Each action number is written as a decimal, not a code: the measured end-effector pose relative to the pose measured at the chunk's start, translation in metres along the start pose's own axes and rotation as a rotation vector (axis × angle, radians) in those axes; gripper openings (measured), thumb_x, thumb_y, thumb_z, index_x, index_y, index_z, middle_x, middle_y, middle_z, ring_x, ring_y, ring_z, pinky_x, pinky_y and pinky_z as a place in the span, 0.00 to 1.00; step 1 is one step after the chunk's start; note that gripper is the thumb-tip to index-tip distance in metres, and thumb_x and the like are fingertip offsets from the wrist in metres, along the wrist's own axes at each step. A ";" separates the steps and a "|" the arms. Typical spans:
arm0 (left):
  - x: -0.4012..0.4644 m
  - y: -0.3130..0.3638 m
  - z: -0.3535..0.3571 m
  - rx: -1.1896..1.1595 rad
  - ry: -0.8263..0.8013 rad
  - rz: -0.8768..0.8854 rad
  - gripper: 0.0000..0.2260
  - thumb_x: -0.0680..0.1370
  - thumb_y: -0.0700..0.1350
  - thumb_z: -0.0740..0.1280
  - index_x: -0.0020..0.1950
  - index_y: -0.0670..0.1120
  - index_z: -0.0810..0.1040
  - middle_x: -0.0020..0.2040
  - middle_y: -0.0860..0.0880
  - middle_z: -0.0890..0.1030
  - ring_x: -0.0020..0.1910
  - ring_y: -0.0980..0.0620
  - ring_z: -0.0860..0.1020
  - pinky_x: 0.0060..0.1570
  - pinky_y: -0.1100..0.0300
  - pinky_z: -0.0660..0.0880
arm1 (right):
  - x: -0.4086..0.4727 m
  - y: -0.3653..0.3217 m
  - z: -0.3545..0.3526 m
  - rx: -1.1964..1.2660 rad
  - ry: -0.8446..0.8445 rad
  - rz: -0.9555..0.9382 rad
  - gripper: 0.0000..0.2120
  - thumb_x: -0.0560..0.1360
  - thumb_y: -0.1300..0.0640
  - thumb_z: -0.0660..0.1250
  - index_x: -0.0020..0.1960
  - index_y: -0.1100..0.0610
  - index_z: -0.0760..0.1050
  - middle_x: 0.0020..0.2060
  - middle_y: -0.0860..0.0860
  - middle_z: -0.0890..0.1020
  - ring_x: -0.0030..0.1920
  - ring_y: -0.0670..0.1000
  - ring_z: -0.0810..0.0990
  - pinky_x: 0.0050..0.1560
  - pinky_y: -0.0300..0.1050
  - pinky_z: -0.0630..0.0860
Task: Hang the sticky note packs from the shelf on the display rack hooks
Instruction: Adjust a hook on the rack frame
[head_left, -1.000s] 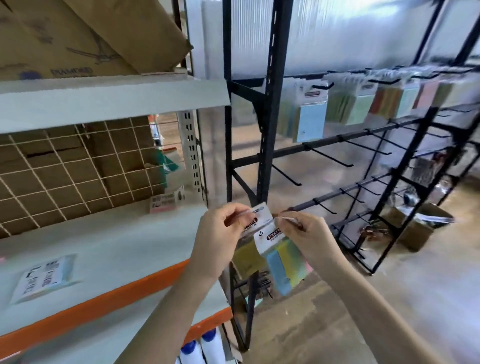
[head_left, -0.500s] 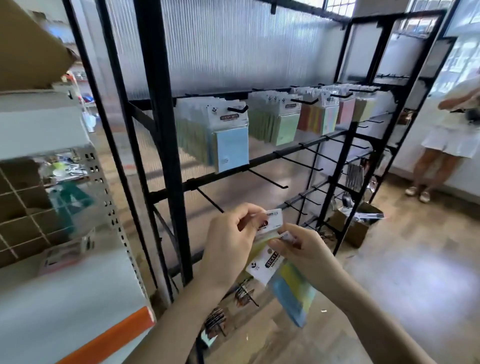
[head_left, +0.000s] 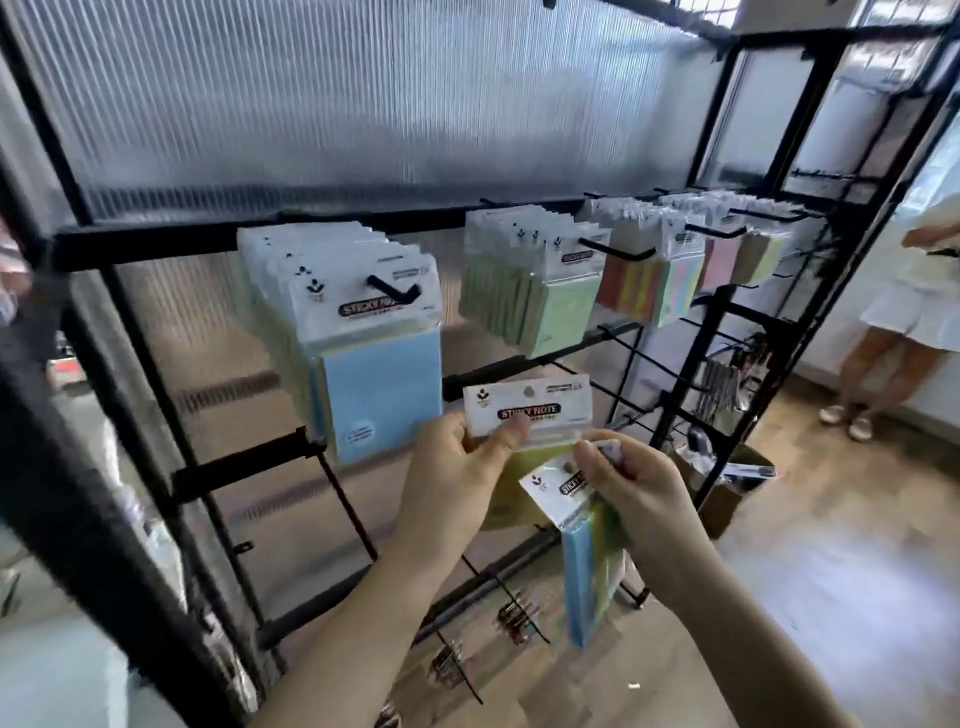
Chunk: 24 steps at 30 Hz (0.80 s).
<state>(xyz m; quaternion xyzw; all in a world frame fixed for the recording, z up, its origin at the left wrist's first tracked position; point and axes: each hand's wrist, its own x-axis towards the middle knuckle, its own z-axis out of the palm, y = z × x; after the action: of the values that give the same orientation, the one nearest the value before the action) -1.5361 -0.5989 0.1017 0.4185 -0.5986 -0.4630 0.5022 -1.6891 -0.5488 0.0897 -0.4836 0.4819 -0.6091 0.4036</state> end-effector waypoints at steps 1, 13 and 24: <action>0.005 -0.002 0.004 0.000 0.032 -0.005 0.18 0.63 0.65 0.66 0.40 0.53 0.78 0.35 0.66 0.81 0.33 0.66 0.78 0.31 0.65 0.72 | 0.005 0.001 -0.004 0.003 0.011 -0.005 0.11 0.69 0.50 0.69 0.45 0.55 0.83 0.36 0.53 0.84 0.35 0.49 0.81 0.34 0.38 0.77; 0.025 -0.005 0.036 0.042 0.064 0.055 0.16 0.68 0.64 0.65 0.43 0.54 0.79 0.41 0.61 0.83 0.39 0.62 0.80 0.39 0.64 0.74 | 0.065 -0.007 -0.054 0.048 0.318 -0.212 0.10 0.72 0.46 0.68 0.40 0.52 0.82 0.32 0.45 0.81 0.31 0.42 0.77 0.30 0.34 0.73; 0.045 0.002 0.097 0.014 0.191 0.157 0.32 0.60 0.76 0.64 0.45 0.50 0.81 0.38 0.53 0.84 0.40 0.53 0.82 0.44 0.59 0.78 | 0.111 -0.027 -0.119 0.013 0.317 -0.356 0.08 0.71 0.48 0.69 0.39 0.53 0.79 0.32 0.45 0.80 0.34 0.44 0.76 0.34 0.36 0.73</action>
<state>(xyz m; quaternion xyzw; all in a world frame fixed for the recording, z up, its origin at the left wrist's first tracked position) -1.6386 -0.6291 0.1069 0.4159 -0.5820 -0.3760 0.5890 -1.8289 -0.6258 0.1297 -0.4565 0.4425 -0.7421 0.2124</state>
